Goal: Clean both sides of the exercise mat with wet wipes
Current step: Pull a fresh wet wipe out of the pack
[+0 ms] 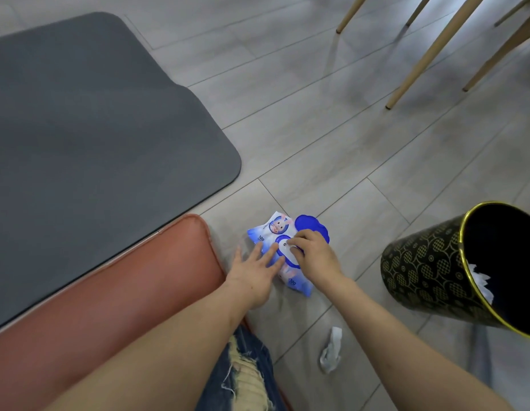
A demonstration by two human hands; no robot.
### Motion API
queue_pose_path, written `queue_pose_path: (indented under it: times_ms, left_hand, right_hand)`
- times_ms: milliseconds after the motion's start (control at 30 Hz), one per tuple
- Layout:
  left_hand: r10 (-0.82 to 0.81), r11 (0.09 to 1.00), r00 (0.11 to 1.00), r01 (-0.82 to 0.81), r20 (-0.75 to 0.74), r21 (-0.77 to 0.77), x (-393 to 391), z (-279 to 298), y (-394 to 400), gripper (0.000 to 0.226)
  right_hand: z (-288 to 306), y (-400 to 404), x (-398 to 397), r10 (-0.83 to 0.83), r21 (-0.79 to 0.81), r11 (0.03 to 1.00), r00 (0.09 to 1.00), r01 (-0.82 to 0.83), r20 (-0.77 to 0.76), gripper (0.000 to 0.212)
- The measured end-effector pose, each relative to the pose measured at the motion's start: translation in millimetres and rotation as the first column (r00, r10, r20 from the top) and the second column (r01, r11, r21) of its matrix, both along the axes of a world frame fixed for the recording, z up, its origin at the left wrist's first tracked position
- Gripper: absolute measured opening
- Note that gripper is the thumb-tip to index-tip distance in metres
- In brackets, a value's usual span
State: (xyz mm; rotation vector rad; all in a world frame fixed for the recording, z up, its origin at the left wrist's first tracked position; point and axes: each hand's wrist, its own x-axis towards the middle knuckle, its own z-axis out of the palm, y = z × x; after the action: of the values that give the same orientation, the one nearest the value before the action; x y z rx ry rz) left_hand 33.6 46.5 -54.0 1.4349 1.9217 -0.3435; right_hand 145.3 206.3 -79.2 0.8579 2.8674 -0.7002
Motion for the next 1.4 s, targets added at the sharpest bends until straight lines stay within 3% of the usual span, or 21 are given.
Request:
queue_pose_path:
  times_ms: [300, 400, 567, 700, 767, 867, 967, 1100, 1233, 1400]
  left_hand:
    - [0.041, 0.999, 0.999, -0.042, 0.028, 0.018, 1, -1, -1, 0.073]
    - [0.048, 0.999, 0.998, -0.049, 0.03, 0.018, 1, -2, -1, 0.073]
    - [0.053, 0.998, 0.998, -0.054, 0.03, 0.028, 1, -4, -4, 0.074]
    - [0.042, 0.998, 0.999, -0.043, 0.026, 0.042, -1, -4, -4, 0.072]
    - [0.043, 0.998, 0.999, -0.044, 0.024, 0.038, 2, -6, -4, 0.073]
    - [0.046, 0.998, 0.999, -0.047, 0.019, 0.036, 4, -6, -4, 0.073]
    - [0.042, 0.998, 0.999, -0.042, 0.012, 0.035, 3, -5, -3, 0.071]
    - [0.037, 0.998, 0.999, -0.037, 0.014, 0.041, 0, -5, -2, 0.07]
    - [0.035, 0.998, 0.999, -0.036, 0.024, 0.049, -1, -5, -4, 0.072]
    - [0.038, 0.998, 0.999, -0.04, 0.033, 0.045, -2, -3, -3, 0.072]
  right_hand:
    - [2, -6, -22, -0.172, -0.049, 0.983, 0.983, 0.176, 0.069, 0.013]
    - [-1, -6, -27, -0.067, 0.046, 0.997, 0.987, 0.061, 0.147, 0.013]
    - [9, 9, 4, 0.058, -0.068, 0.996, 0.996, -0.063, -0.069, 0.011]
    - [14, 8, 28, 0.066, -0.097, 0.993, 0.995, -0.059, 0.068, 0.013]
    - [9, 3, 26, -0.009, -0.057, 0.998, 0.993, 0.016, 0.122, 0.003]
    - [9, -9, 11, -0.154, 0.009, 0.988, 0.974, 0.155, 0.165, 0.019]
    - [8, -19, 2, -0.233, 0.075, 0.972, 0.957, 0.223, 0.171, 0.019]
    - [11, -21, -12, -0.246, 0.214, 0.958, 0.926, 0.188, 0.286, 0.027]
    - [15, -21, -24, -0.208, 0.293, 0.951, 0.906, 0.098, 0.37, 0.019]
    - [14, -22, -28, -0.175, 0.27, 0.96, 0.918, 0.079, 0.357, 0.016]
